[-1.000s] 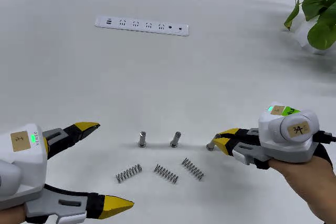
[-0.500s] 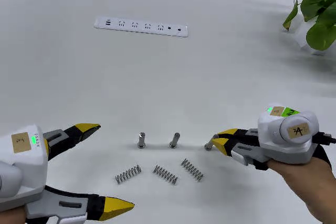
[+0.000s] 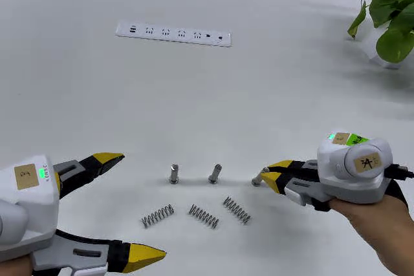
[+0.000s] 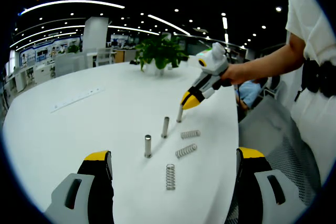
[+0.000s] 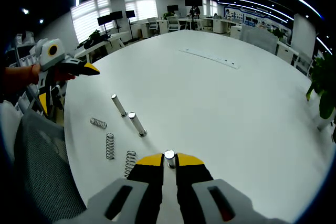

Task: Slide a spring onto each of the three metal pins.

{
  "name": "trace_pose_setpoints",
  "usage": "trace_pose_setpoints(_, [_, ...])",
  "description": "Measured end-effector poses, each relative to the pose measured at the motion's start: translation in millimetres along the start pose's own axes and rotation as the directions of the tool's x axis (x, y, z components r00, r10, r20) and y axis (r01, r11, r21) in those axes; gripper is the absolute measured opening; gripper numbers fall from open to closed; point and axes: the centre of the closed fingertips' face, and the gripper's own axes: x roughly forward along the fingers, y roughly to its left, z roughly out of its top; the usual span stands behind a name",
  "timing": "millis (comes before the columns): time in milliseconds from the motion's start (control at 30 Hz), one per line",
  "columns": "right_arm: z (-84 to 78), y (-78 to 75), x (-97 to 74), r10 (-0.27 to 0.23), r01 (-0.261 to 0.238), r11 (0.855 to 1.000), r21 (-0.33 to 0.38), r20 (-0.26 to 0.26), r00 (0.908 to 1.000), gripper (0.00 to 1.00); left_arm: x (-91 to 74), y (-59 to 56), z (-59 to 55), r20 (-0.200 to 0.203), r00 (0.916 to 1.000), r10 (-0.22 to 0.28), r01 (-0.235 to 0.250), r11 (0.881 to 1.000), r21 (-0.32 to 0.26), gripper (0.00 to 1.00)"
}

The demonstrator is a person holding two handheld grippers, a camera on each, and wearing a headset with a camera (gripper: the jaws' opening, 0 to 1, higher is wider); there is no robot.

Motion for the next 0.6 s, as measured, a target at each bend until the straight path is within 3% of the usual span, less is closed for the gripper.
trace_pose_setpoints(600, [4.2,2.9,-2.1,-0.001,0.001,1.0,0.0,0.01,0.9999,0.13,-0.6,0.7,-0.5,0.001,1.0,0.001,-0.001,1.0,0.001,1.0])
